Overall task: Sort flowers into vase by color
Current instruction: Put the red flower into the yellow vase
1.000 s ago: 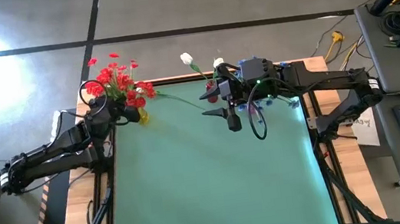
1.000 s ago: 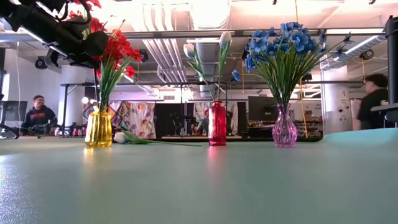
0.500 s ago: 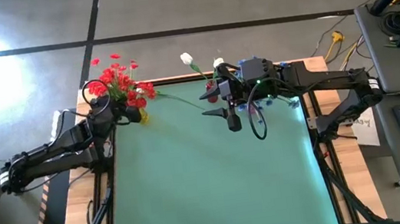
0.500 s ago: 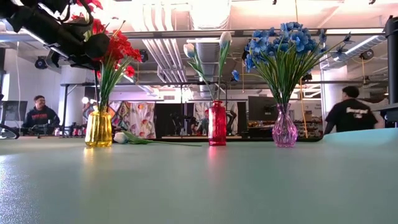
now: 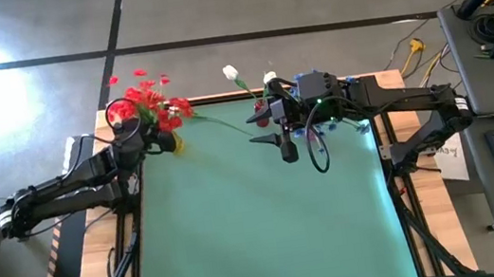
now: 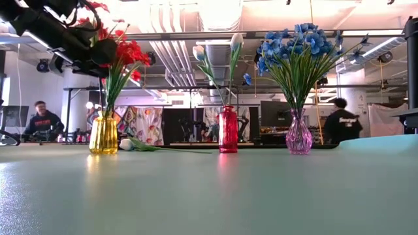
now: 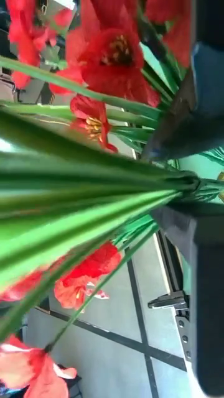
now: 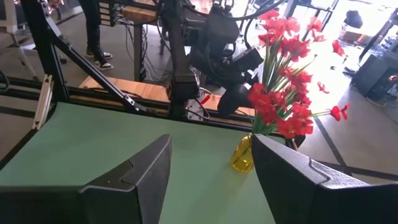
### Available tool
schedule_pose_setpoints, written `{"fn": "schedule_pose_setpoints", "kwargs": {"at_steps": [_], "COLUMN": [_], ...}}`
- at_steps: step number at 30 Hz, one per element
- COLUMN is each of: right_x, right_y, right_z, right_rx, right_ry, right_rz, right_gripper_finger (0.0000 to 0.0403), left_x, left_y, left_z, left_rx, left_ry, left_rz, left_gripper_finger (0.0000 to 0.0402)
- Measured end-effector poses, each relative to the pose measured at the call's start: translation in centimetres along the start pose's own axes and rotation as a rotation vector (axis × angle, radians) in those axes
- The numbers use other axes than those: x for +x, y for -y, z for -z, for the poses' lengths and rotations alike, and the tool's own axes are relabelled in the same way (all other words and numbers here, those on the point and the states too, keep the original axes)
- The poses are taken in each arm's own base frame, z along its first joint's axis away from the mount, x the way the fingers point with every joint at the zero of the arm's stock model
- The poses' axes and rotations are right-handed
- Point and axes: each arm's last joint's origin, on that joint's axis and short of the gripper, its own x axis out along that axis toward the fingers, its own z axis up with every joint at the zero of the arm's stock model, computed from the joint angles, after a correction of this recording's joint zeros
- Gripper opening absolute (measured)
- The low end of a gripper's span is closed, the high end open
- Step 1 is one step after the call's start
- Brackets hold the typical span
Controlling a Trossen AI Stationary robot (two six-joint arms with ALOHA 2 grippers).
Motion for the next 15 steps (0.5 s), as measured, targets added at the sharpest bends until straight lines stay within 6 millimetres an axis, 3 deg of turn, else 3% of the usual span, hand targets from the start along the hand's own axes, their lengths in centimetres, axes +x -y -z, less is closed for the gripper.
{"fn": "schedule_pose_setpoints", "kwargs": {"at_steps": [9, 15], "right_x": [0.04, 0.04], "right_y": [-0.02, -0.01], "right_z": [0.09, 0.09], "right_rx": [0.000, 0.000], "right_ry": [-0.003, -0.003], "right_rz": [-0.001, 0.000], "right_gripper_finger": [0.0215, 0.0215], "left_x": [-0.36, -0.71], "left_y": [-0.16, -0.24], "left_z": [0.19, -0.47], "left_rx": [-0.021, -0.018], "left_ry": [-0.104, -0.124], "left_rz": [0.056, 0.074], "left_gripper_finger": [0.0181, 0.0210]}}
